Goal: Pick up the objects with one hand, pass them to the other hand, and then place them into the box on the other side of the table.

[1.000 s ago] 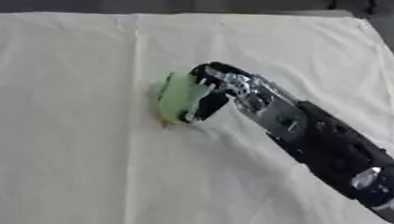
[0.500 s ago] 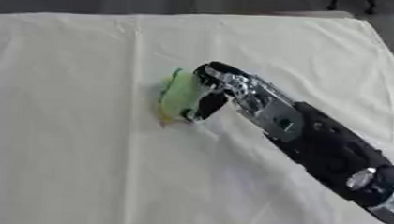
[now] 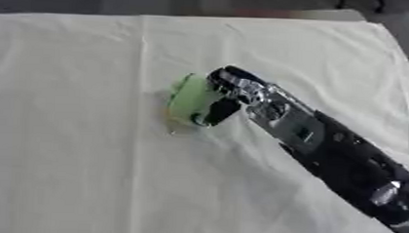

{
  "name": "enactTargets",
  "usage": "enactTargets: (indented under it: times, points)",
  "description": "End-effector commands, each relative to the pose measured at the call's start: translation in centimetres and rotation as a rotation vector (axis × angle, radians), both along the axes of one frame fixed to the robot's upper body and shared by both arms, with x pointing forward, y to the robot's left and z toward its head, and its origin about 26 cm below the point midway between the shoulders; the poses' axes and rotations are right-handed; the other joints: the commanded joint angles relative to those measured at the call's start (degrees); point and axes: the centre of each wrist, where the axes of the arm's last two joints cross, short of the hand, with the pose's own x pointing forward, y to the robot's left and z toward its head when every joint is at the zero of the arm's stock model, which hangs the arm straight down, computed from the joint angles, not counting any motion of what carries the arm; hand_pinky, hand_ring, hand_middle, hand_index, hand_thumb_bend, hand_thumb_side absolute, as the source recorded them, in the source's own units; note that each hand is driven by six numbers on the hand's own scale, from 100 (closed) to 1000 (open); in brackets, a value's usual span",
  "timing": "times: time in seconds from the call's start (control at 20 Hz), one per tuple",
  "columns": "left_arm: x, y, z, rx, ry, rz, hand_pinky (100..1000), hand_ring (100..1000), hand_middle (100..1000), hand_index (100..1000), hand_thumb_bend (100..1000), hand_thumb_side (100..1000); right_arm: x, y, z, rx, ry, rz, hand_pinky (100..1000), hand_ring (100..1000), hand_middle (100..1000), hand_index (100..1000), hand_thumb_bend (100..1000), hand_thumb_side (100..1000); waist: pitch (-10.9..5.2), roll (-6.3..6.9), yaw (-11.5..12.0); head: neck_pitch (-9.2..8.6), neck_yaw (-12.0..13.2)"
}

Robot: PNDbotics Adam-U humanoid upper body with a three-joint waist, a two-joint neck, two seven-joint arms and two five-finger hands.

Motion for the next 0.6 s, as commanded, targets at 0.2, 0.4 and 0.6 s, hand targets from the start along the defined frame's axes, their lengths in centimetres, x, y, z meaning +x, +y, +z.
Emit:
enactTargets:
  times: [0.2, 0.4, 0.6]
  points:
    - [-0.3, 0.6, 1.7, 0.026, -0.031, -0.007, 883, 703, 671, 651, 249, 382, -1.8, 0.5, 3.0, 0.004, -0.123, -0.038, 435, 548, 429, 510, 392, 100, -2.73, 0.80, -0.31, 0.49, 0.39]
    - [-0.4, -0.3, 2.0, 0.044, -0.033, -0.069, 876, 705, 695, 682, 252, 498, -2.5, 1.3, 3.9, 0.020, -0.196, -0.068, 368, 532, 422, 505, 339, 100, -3.11, 0.98, -0.50, 0.61, 0.54]
    - [-0.5, -1.0, 2.3, 0.058, -0.032, -0.146, 881, 709, 708, 695, 253, 628, -2.5, 1.5, 4.2, 0.036, -0.260, -0.085, 348, 523, 421, 502, 336, 100, -3.39, 0.99, -0.69, 0.72, 0.53]
